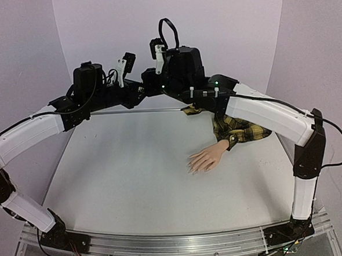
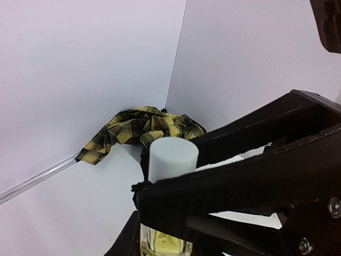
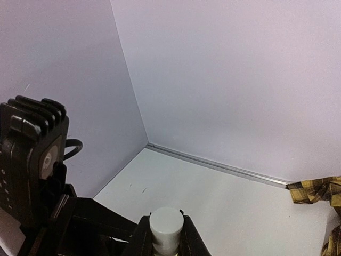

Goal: Paint the nails

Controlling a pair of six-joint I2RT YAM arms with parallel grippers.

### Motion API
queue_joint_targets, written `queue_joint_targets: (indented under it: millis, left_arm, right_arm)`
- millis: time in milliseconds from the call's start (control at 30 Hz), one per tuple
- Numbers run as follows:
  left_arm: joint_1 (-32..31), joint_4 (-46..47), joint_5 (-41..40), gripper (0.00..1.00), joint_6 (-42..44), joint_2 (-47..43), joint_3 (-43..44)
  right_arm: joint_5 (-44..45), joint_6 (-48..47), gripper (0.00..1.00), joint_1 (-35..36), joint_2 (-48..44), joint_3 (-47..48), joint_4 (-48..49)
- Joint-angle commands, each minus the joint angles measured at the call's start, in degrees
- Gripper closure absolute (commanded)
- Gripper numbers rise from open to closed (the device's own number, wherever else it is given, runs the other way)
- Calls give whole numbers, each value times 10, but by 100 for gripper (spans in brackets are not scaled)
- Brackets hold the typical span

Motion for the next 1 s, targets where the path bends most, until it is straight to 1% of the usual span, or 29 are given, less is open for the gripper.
queue_joint_targets:
  millis: [0, 167, 267, 333, 467, 533, 667, 700, 767, 867, 967]
  left_arm:
    - [24, 86, -86, 100, -25, -24, 3]
    - [24, 68, -41, 100, -27, -39, -14]
    - [24, 52, 4, 100, -31, -44, -8]
    - [24, 44, 45, 100, -30, -49, -7]
    - [24, 46, 159, 100, -18, -63, -18]
    - [24, 57, 222, 100, -21, -66, -24]
    - [23, 84, 311, 100, -35, -67, -32]
    - [23, 90, 337, 100, -38, -67, -33]
    - [22, 105, 393, 100, -42, -64, -35]
    - [20, 127, 485, 100, -58, -56, -35]
    - [19, 144, 533, 100, -78, -44, -32]
  right_arm:
    - [1, -16, 87, 20, -14, 13, -77]
    - [-43, -33, 65, 18, -61, -4, -78]
    - [-74, -38, 53, 11, -93, -23, -80]
    - [-107, -37, 42, 0, -119, -45, -80]
    - [-212, -41, 22, -38, -162, -90, -79]
    - [-289, -39, 16, -66, -171, -105, -75]
    - [-483, -56, 16, -105, -181, -123, -45]
    - [-551, -58, 17, -112, -178, -121, -37]
    - [-641, -58, 21, -125, -169, -109, -24]
    - [-703, -58, 27, -130, -150, -81, -21]
    - [-762, -50, 34, -130, -125, -51, -11]
